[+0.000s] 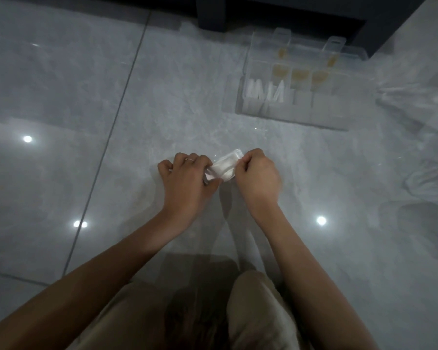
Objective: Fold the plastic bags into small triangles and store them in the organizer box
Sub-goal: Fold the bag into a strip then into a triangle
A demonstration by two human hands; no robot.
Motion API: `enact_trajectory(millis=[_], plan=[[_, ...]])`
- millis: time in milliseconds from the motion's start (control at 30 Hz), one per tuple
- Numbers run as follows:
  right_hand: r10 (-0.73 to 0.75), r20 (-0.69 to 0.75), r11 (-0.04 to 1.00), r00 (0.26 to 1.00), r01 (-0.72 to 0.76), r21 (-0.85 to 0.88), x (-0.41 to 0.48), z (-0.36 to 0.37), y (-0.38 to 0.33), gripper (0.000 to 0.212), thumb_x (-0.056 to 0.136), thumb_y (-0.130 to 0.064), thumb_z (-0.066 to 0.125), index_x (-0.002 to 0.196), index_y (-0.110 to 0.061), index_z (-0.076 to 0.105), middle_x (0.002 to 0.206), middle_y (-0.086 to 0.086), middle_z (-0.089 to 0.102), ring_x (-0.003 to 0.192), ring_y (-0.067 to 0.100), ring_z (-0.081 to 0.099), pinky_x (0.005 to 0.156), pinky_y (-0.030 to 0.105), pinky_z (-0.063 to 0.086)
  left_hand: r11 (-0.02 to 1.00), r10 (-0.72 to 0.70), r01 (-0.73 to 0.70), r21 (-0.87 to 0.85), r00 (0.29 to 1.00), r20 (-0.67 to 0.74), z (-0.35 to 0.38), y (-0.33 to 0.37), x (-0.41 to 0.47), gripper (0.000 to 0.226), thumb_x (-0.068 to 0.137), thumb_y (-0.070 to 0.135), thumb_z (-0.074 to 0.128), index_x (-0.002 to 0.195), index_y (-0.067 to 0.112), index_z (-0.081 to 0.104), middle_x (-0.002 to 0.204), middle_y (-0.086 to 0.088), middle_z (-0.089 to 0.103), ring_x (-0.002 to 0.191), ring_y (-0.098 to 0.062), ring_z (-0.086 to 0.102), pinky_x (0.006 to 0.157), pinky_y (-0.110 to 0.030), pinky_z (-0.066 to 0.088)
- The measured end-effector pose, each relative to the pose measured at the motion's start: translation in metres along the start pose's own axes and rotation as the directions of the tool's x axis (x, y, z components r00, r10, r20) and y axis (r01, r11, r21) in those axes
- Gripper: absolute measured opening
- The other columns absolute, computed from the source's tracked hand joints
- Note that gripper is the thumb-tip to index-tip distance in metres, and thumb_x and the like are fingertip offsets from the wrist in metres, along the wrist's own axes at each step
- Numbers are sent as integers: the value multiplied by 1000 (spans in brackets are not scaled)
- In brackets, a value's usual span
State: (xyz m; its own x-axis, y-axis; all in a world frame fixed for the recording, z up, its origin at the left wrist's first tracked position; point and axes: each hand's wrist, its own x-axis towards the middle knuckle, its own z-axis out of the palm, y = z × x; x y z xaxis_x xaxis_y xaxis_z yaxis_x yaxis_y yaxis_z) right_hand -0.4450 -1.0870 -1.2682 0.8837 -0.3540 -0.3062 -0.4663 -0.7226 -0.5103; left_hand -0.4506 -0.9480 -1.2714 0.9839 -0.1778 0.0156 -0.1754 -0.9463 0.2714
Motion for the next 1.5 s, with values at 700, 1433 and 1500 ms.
enact_trajectory(millis=[700,1433,1500], plan=[[84,33,973,996,-89,215,11,-9,9,20,87,-24,64,72,-21,51,77,-6,61,79,19,59,64,29,39,738,631,-660,141,749,202,6,-37,-1,49,94,29,40,139,12,50,146,-6,47,137,-17,40,108,-57,16],[-58,178,973,982,96,-210,14,-10,-26,37,90,-8,57,122,-6,38,122,12,56,112,31,59,75,31,38,689,590,-676,262,733,339,-3,-72,-16,68,87,58,33,141,20,49,149,-12,42,136,-37,40,109,-59,13],[-32,212,983,977,69,-169,17,-13,-24,38,88,-10,59,121,-6,40,118,12,61,111,32,60,79,32,42,686,591,-677,267,732,338,-4,-72,-16,68,86,57,34,141,20,48,149,-12,42,136,-37,40,109,-59,13]])
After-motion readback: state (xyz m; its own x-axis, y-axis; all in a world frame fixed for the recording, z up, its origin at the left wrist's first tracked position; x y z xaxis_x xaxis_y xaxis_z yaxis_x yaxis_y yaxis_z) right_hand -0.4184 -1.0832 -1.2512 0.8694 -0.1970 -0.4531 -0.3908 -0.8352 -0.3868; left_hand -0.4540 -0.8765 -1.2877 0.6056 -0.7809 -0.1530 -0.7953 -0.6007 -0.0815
